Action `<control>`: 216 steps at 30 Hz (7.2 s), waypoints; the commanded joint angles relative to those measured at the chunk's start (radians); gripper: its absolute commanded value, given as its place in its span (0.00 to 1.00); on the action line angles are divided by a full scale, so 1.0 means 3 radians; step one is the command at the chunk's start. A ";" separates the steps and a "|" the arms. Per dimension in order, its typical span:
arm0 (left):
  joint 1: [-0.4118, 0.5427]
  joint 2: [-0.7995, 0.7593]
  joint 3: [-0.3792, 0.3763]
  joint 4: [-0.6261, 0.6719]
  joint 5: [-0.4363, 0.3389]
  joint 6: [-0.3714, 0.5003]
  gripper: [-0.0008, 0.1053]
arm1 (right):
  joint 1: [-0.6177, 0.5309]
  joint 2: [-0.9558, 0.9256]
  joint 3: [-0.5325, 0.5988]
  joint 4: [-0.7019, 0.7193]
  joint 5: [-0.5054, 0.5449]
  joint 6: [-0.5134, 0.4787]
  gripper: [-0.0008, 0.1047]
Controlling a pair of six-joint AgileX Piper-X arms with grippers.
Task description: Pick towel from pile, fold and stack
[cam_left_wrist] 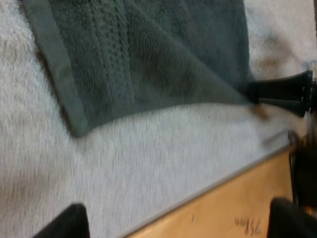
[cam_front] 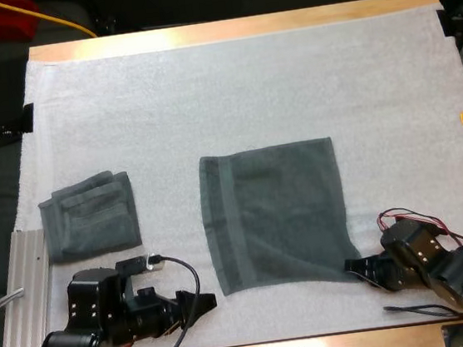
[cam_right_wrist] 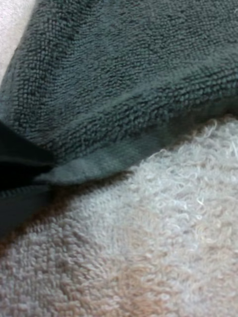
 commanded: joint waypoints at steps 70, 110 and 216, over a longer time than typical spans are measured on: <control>-0.0844 0.3134 -0.0041 -0.1838 0.0156 -0.0452 0.62 | 0.0002 -0.0010 -0.0008 0.0109 0.0014 -0.0023 0.02; -0.0844 0.2091 -0.0200 -0.0896 -0.0417 0.0189 0.01 | 0.0011 -0.0192 -0.0605 0.0739 0.0094 -0.0652 0.02; -0.0104 0.4197 -0.2058 -0.0798 -0.0400 0.0464 0.21 | -0.0892 0.1862 -0.1908 -0.0347 -0.0199 -0.0233 0.02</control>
